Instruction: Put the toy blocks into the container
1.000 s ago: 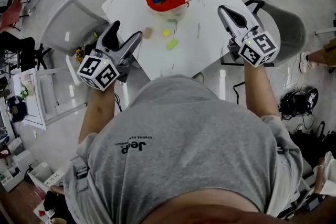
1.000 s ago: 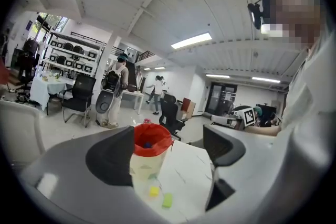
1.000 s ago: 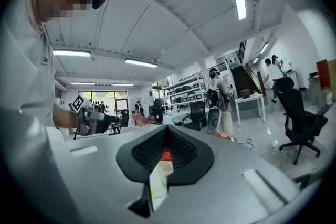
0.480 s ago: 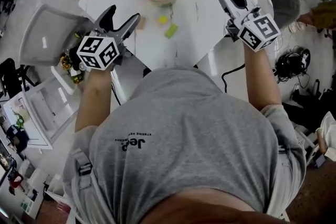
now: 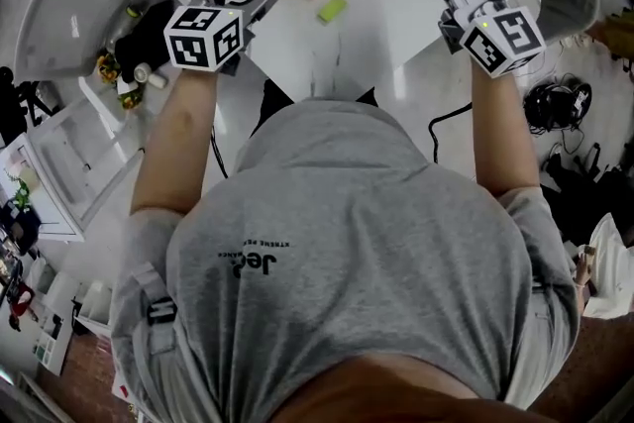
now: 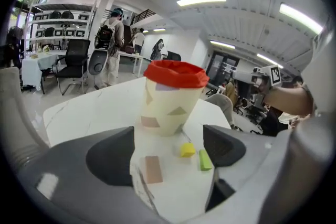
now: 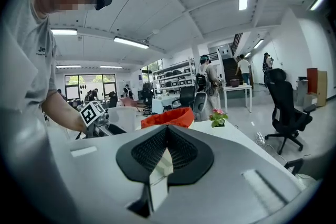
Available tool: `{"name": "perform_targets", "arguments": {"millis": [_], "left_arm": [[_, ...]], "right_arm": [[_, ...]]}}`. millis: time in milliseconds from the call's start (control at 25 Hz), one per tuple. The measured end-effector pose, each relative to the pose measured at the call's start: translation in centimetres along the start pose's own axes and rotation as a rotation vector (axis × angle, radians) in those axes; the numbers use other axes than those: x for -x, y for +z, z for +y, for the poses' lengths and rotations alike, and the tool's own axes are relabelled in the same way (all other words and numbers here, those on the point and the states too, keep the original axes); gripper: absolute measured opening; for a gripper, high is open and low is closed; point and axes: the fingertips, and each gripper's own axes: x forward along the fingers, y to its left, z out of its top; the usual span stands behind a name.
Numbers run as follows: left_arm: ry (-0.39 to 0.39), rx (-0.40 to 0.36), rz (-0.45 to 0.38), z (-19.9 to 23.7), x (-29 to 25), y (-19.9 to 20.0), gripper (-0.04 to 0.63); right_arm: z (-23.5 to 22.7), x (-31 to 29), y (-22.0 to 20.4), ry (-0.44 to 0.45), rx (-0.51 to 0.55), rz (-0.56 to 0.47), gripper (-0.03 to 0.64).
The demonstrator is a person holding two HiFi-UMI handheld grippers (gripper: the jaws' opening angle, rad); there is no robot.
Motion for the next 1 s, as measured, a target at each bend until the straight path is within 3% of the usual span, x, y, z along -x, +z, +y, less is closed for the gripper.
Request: {"name": "perform_targets", "arguments": {"millis": [480,880,960,1000], "left_arm": [[0.128,-0.05,0.222,2.2,-4.5,-8.2,0.436],[0.167,-0.014,0.281,3.2,-5.4,-10.2,0.411],[0.19,-0.026,0.298,3.4,-5.6,-10.6,0.382],[0.205,-0.035,0.305,3.7,-5.5,-10.7,0.305]], "right_arm": [[1.6,-1.3,-4.4,0.034,-0.023,0.048,0.003],[1.2,-0.2,-5.5,0.019,-0.045,0.06,0.003],[1.2,-0.1,-5.5,0.018,-0.044,0.059,0.003],[1.2,-0.1,-5.5,0.018,-0.043,0.059,0.003]]}}
